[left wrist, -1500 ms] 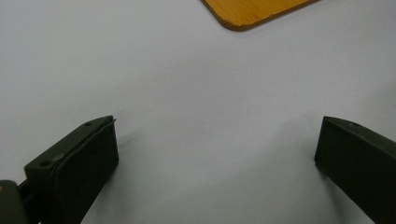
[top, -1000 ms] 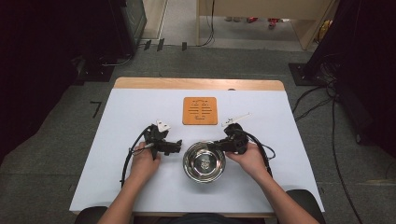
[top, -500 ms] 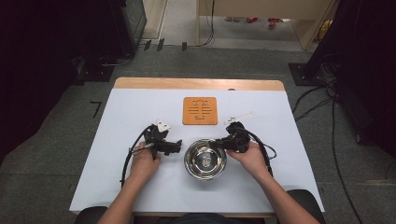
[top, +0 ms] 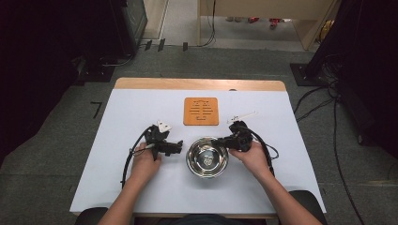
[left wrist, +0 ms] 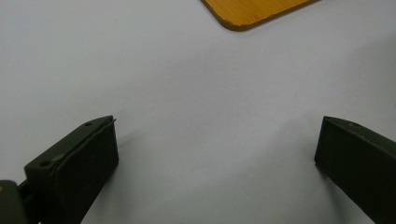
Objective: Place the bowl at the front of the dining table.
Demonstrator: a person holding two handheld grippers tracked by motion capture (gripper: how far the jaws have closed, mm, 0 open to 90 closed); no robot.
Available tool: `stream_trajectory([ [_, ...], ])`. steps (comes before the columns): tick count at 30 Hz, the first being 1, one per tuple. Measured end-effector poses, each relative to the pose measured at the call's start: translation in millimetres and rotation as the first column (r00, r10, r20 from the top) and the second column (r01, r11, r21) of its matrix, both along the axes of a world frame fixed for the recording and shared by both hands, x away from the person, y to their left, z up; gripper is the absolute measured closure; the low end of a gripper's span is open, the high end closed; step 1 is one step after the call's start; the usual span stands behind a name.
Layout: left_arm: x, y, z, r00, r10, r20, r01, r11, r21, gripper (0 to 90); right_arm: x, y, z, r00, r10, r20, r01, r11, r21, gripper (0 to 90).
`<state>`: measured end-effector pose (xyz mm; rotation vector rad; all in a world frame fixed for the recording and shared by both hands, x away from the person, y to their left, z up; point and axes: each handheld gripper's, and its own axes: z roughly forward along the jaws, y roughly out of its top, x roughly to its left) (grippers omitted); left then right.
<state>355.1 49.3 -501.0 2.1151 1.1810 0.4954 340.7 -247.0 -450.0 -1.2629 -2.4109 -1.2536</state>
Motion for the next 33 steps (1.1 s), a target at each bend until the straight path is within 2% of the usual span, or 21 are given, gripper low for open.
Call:
stream_trajectory([
  [22,0.0,-0.1,0.0,1.0,0.001,0.0,-0.001,1.0,-0.001,0.0,8.9,-3.9,-3.3,0.9991,-0.042,-0.004,0.042,0.999,-0.003,83.6],
  [33,0.0,-0.2,0.0,1.0,0.002,0.0,-0.002,1.0,-0.001,0.0,19.0,-9.6,-1.2,0.9953,-0.097,0.002,0.097,0.995,0.01,83.6],
])
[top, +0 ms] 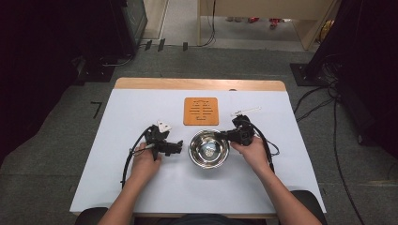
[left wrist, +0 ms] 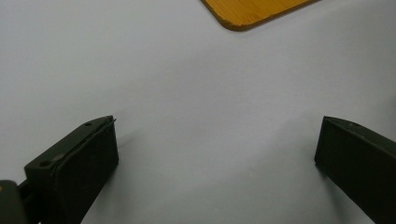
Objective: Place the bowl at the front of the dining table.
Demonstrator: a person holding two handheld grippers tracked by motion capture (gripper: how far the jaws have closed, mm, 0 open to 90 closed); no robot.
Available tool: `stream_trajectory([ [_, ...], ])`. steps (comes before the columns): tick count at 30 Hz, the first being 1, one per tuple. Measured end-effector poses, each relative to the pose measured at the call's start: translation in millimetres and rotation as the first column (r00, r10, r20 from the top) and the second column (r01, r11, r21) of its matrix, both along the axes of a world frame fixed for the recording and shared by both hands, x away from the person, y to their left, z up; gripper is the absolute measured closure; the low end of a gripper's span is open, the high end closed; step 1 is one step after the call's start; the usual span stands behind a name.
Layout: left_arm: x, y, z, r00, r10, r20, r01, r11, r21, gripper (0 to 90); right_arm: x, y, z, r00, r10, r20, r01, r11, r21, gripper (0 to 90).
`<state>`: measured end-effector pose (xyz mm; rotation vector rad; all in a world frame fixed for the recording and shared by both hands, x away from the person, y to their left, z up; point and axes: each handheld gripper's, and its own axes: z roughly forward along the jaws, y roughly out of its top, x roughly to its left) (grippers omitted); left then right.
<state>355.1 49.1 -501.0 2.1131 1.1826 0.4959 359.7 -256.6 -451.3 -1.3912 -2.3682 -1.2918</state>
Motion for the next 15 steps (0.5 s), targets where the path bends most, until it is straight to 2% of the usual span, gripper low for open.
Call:
stream_trajectory([
  [15,0.0,-0.1,0.1,1.0,0.0,-0.001,0.0,1.0,0.0,0.0,8.5,-9.5,2.5,0.9983,-0.058,0.0,0.058,0.998,-0.003,83.7],
])
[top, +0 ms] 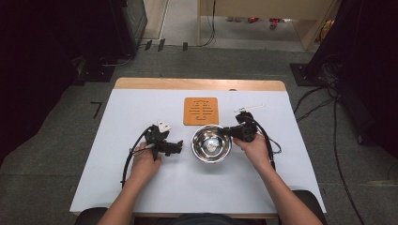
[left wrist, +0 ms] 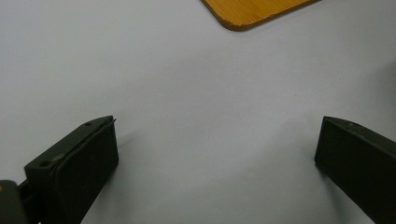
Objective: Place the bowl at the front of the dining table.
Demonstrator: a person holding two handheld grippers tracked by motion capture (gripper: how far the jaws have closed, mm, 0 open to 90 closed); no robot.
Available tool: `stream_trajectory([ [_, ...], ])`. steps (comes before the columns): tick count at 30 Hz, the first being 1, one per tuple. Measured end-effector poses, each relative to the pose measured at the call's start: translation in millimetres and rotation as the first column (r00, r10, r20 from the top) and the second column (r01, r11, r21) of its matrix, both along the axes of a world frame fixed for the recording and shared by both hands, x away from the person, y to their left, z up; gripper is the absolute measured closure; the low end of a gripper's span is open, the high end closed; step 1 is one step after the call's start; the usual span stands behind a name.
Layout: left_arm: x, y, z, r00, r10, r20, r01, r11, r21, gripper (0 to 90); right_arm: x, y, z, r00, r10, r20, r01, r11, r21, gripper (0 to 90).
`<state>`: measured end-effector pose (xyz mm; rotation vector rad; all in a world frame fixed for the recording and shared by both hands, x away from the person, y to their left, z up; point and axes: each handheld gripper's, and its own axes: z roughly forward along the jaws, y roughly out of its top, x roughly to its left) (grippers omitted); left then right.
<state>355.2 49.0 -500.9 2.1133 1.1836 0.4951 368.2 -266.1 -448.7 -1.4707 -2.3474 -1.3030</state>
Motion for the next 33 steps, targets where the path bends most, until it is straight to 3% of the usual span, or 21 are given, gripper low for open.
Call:
stream_trajectory([
  [33,0.0,0.0,0.0,1.0,0.0,0.0,0.0,1.0,0.0,0.0,23.1,-4.8,2.7,0.9989,-0.038,-0.029,0.038,0.999,0.014,83.7],
])
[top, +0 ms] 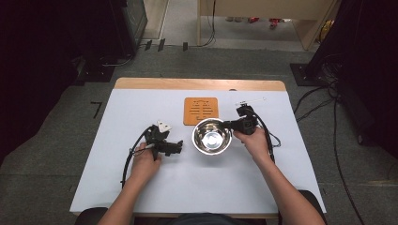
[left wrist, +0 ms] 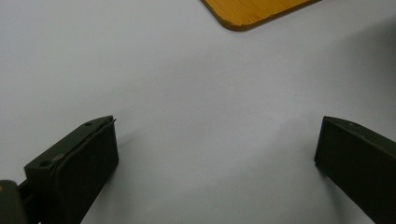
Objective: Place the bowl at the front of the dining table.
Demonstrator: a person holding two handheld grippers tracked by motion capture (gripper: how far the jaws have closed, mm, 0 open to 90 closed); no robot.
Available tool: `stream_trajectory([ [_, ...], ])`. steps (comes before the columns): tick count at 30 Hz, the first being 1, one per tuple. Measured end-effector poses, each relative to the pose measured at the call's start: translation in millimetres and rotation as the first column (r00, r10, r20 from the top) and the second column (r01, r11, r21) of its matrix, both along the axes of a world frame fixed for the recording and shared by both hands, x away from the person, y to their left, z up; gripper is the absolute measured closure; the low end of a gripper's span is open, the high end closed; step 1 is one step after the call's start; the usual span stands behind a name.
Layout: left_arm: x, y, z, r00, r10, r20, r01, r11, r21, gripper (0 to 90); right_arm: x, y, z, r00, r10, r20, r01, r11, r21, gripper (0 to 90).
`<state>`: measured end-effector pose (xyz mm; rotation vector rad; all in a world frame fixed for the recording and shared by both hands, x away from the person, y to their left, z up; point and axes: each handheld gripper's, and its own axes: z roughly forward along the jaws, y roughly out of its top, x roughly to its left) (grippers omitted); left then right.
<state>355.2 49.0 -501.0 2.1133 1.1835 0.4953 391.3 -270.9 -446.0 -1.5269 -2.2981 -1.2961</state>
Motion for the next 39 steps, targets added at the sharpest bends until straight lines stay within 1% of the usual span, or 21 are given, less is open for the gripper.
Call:
stream_trajectory([
  [10,0.0,0.0,0.0,1.0,0.0,0.0,0.0,1.0,0.0,0.0,7.2,1.2,1.0,0.9999,-0.006,-0.011,0.006,1.0,0.011,83.8],
  [19,0.0,0.0,0.0,1.0,0.0,0.0,0.0,1.0,0.0,0.0,13.4,3.0,1.8,0.9999,-0.006,-0.014,0.006,1.0,0.013,83.7],
  [23,0.0,0.1,0.1,1.0,-0.001,-0.001,0.001,1.0,0.002,0.0,15.6,4.2,0.7,0.9997,-0.005,-0.023,0.005,1.0,0.01,83.7],
  [35,0.0,0.0,0.0,1.0,0.0,0.0,0.0,1.0,0.0,0.0,24.0,7.1,2.7,0.9997,-0.005,-0.025,0.005,1.0,0.012,83.7],
  [39,0.0,0.0,-0.1,1.0,0.001,0.0,-0.001,1.0,0.0,0.0,27.2,7.2,2.7,0.9996,-0.01,-0.024,0.011,1.0,0.02,83.8],
])
